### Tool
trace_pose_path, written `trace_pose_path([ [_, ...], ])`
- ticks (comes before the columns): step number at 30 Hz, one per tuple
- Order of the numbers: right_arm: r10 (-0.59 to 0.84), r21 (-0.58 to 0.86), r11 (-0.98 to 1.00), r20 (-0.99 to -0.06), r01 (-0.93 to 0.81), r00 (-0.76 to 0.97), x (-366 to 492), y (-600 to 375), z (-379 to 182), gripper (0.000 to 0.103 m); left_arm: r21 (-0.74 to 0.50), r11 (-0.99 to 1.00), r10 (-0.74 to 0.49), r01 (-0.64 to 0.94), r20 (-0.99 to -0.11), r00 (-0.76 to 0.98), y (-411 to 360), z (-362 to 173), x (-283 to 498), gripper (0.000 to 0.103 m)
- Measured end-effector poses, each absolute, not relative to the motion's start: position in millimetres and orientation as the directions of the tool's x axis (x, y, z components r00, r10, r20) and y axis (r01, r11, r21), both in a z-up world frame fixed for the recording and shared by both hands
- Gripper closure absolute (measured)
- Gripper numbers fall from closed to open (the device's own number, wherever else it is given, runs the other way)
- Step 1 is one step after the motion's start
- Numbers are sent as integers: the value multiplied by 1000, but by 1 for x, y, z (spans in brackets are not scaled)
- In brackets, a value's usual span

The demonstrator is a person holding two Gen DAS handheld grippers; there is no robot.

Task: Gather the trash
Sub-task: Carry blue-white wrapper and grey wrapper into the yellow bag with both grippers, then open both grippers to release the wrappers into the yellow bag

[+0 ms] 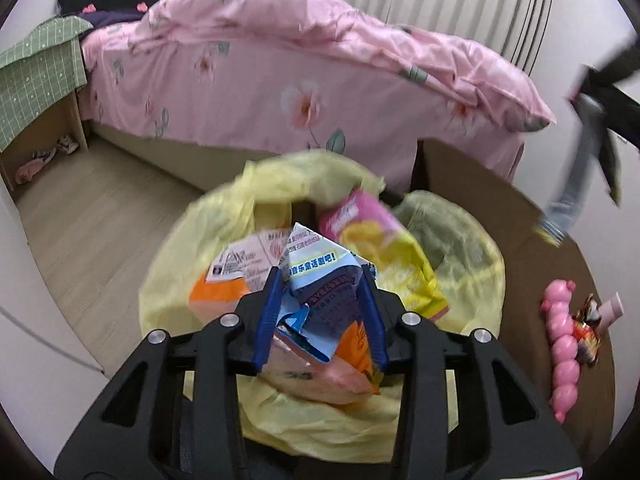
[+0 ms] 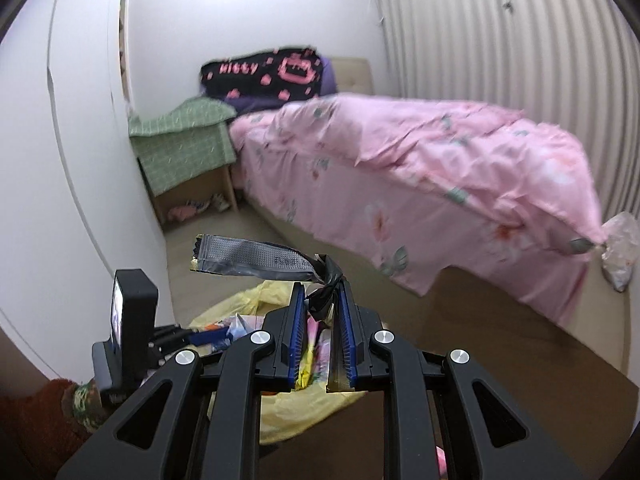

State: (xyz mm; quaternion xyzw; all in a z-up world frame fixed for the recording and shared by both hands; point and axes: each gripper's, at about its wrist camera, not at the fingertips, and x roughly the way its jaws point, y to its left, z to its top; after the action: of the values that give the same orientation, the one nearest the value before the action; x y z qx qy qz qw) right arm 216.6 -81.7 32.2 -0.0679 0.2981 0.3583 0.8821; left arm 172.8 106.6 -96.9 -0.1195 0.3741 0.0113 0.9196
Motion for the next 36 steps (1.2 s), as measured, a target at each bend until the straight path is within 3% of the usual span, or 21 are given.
trace_pose_path([
  [8, 571, 170, 730, -685, -662, 453, 259, -50, -29, 86, -260, 962, -116, -88, -675, 729, 110, -97, 165, 67],
  [15, 568, 193, 732, -702, -654, 429, 268, -48, -45, 86, -311, 948, -160, -71, -657, 737, 110, -86, 161, 67],
  [18, 579, 211, 728, -699, -652, 420, 269, -47, -45, 85, -350, 933, -174, -81, -637, 751, 115, -76, 156, 62],
  [21, 585, 221, 716, -708, -662, 396, 267, -44, -48, 77, -389, 917, -184, -90, -611, 770, 121, -65, 148, 53],
  [23, 592, 229, 705, -711, -671, 379, 264, -43, -50, 60, -401, 912, -181, -90, -589, 788, 122, -56, 142, 42],
  [29, 601, 243, 724, -681, -645, 418, 252, -65, -41, 58, -333, 931, -71, -149, -565, 822, 123, -37, 130, 36],
  [36, 556, 237, 798, -644, -554, 526, 221, -142, -29, 54, -358, 921, -73, -151, -542, 837, 121, -27, 120, 32],
])
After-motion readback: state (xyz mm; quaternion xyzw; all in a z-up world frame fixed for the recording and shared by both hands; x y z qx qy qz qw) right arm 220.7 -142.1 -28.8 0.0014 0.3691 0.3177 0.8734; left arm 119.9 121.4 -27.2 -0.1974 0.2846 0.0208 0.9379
